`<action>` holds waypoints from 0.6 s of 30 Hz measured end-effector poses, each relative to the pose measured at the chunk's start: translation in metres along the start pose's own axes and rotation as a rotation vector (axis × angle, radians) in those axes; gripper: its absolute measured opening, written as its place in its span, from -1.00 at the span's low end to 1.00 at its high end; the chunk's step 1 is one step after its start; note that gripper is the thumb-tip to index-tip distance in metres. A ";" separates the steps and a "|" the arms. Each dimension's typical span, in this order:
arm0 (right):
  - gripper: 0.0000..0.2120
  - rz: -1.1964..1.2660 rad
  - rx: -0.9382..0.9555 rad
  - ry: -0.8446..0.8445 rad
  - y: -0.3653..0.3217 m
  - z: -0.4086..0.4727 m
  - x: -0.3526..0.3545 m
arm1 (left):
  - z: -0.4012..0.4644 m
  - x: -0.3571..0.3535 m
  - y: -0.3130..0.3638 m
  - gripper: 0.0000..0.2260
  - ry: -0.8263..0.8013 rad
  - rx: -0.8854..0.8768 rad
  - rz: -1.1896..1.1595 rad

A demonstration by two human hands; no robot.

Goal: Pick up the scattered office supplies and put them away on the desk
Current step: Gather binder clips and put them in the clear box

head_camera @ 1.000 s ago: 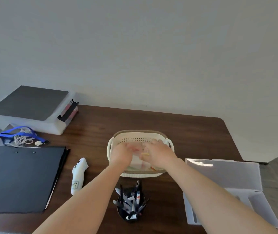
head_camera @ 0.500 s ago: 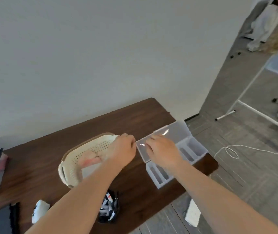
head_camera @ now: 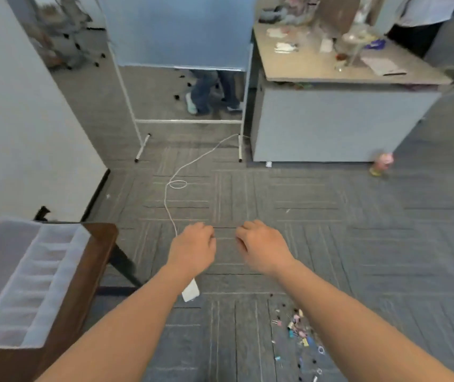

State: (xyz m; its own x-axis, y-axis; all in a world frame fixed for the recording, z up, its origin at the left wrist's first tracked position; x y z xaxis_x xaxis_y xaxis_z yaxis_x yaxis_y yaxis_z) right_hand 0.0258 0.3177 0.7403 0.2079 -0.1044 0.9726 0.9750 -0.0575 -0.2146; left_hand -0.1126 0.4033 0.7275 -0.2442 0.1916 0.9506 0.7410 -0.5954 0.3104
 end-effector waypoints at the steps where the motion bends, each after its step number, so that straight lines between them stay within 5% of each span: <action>1: -0.86 0.004 -0.058 0.006 0.030 -0.026 0.002 | 0.003 -0.020 0.033 -0.81 -0.040 -0.051 0.006; 9: -0.80 0.057 -0.447 -0.131 0.207 -0.240 -0.029 | -0.036 -0.177 0.235 -0.81 -0.343 -0.274 0.012; 18: -0.76 0.200 -0.887 -0.300 0.298 -0.398 -0.189 | -0.087 -0.379 0.280 -0.80 -0.645 -0.417 0.132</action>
State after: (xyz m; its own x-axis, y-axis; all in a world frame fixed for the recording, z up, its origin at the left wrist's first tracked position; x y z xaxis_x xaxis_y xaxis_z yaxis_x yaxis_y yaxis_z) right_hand 0.2460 -0.0752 0.4563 0.4960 0.0577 0.8664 0.5303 -0.8102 -0.2496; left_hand 0.1331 0.0966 0.4535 0.3367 0.4383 0.8334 0.4108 -0.8648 0.2888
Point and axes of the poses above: each hand's wrist, its own z-axis towards the middle knuckle, its own x-axis out of the back of the hand, y = z × x, the point moved 3 cm from there along z, towards the middle knuckle
